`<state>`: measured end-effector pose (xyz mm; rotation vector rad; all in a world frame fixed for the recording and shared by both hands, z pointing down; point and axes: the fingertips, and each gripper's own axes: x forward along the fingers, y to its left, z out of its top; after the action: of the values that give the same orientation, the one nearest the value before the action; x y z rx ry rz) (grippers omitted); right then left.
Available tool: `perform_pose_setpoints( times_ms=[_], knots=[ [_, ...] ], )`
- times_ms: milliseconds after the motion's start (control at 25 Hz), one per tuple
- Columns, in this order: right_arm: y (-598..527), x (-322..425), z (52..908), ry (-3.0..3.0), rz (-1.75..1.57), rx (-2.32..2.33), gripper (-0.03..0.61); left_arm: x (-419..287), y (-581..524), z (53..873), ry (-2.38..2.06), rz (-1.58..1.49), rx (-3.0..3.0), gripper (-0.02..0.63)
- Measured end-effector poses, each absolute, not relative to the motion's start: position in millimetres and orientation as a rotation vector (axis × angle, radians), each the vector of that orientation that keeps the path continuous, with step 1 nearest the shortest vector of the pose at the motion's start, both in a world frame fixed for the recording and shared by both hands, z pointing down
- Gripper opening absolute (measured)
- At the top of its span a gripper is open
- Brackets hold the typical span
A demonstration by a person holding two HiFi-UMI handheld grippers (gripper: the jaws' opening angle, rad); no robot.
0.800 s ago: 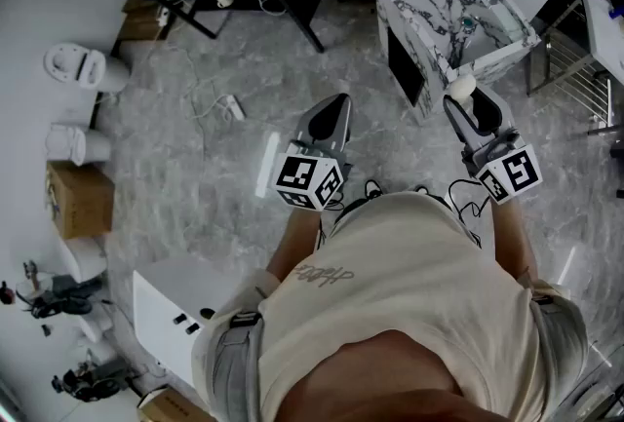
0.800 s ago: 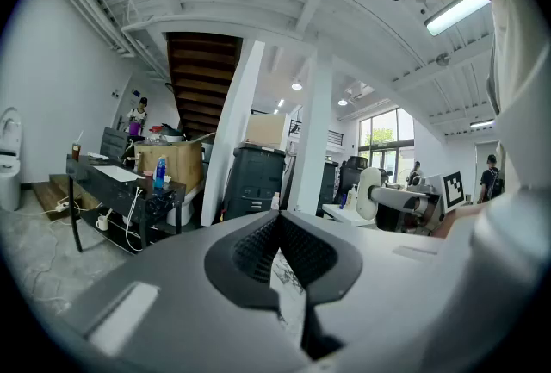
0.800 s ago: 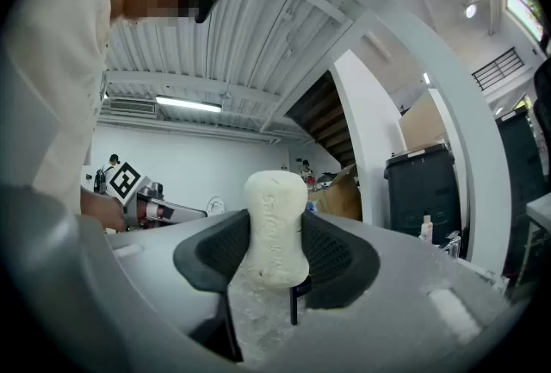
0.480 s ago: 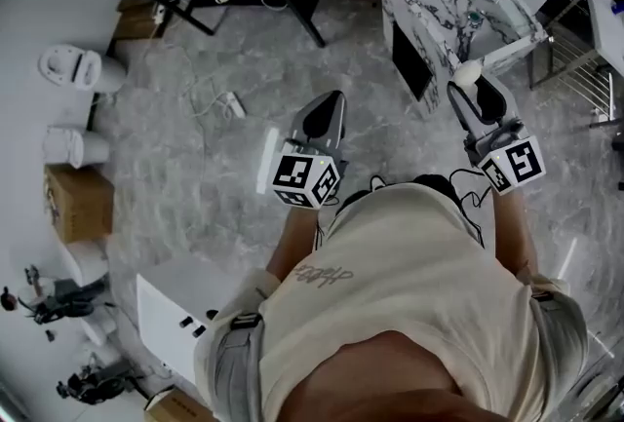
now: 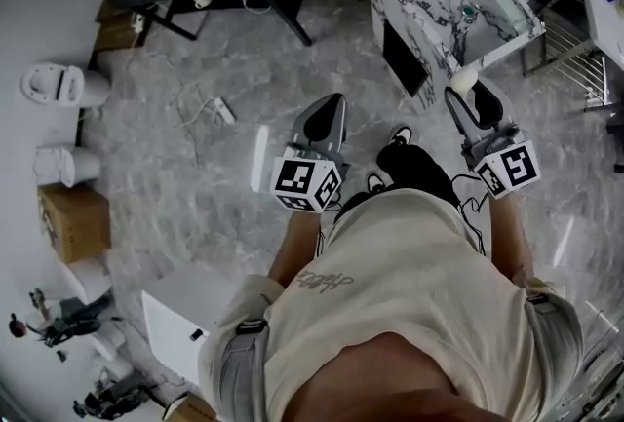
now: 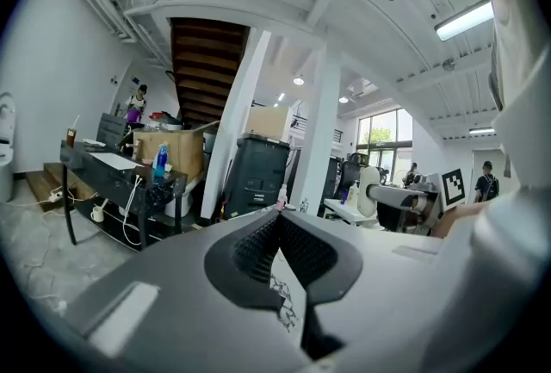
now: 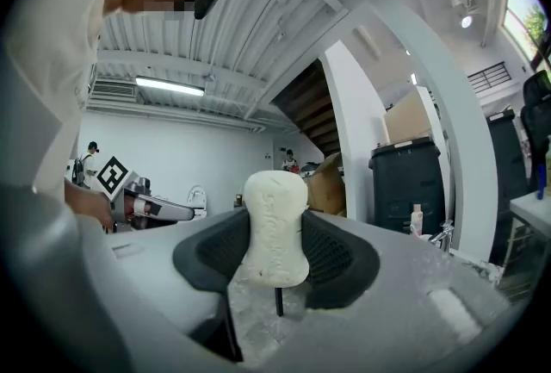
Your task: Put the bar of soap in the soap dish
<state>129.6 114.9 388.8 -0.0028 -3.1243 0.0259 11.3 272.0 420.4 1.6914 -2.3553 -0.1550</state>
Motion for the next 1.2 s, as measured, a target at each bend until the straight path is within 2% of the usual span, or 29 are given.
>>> perform_pose_setpoints(
  times_ms=[360,640,1200],
  knots=[
    [25,60,439,-3.108,0.27,0.093,0.19,-62,182,430,-2.284,-0.02,1.718,0.017],
    [-40,0,423,-3.162,0.214,0.132,0.189,-110,90,402,-2.232,0.022,1.868,0.017],
    [-106,4,448,-3.065,0.295,0.554,0.189,-157,-12,423,-1.966,0.039,2.079,0.017]
  ],
)
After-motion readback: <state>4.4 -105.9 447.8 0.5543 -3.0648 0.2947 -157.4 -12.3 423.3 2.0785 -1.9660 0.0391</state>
